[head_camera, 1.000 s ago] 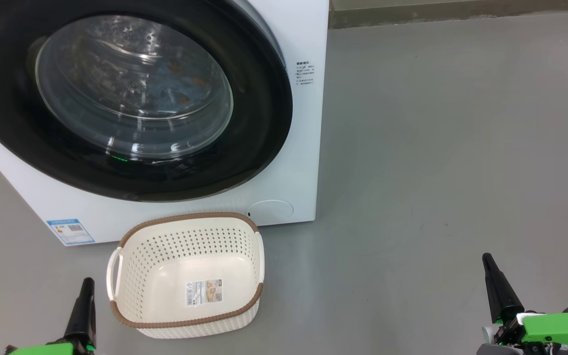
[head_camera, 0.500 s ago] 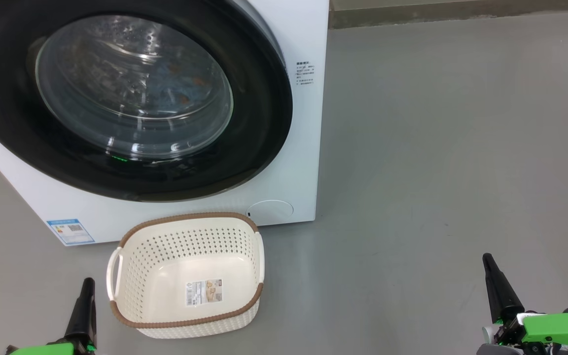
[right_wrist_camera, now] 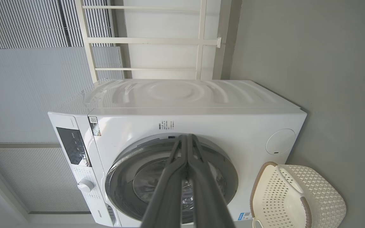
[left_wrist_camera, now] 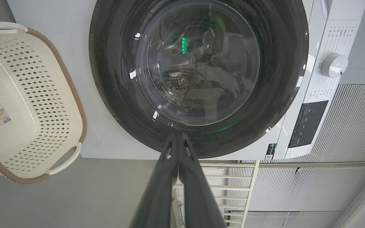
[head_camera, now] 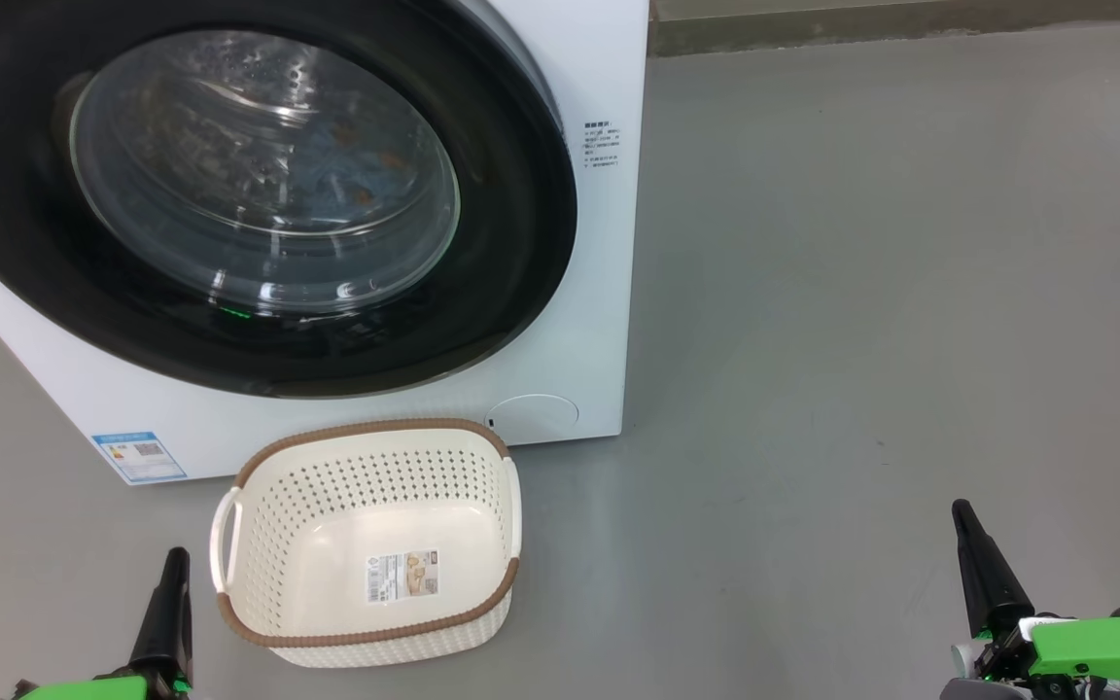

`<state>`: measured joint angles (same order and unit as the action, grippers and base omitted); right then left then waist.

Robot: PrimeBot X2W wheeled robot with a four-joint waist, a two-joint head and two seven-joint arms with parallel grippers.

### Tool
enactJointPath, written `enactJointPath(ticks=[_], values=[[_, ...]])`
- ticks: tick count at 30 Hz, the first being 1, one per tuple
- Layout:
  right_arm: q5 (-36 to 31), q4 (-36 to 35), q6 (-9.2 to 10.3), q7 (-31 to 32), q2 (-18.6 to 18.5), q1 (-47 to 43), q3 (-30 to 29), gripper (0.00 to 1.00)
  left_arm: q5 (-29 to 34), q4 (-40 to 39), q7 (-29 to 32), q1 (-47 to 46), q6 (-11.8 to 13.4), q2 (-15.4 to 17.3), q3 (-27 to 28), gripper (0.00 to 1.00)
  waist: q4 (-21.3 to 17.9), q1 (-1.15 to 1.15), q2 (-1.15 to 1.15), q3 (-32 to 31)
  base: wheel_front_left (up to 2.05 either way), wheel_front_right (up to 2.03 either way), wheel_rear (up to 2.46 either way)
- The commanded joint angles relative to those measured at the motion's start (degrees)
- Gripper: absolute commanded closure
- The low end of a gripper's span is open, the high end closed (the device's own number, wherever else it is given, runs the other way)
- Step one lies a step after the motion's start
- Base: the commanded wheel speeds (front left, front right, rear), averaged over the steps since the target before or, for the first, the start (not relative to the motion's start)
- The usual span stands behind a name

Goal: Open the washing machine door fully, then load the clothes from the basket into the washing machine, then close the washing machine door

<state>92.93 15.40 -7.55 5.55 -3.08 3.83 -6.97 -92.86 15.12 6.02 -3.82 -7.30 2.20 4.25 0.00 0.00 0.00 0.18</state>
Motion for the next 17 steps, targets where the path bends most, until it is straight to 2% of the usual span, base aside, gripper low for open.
enactJointPath(ticks=[1,17], values=[[-0.32,-1.4,0.06,0.5,-0.21,2.3,0.99,1.0,0.45,-1.09,0.23,-2.35,-0.19,0.92,1.98,1.0,0.0,0.0,0.0,0.0,0.0,0.0,0.0],[-0.42,-1.4,0.06,0.6,-0.12,2.32,0.86,1.0,0.52,-1.09,0.3,-2.35,-0.19,0.87,2.05,1.0,0.0,0.0,0.0,0.0,0.0,0.0,0.0]])
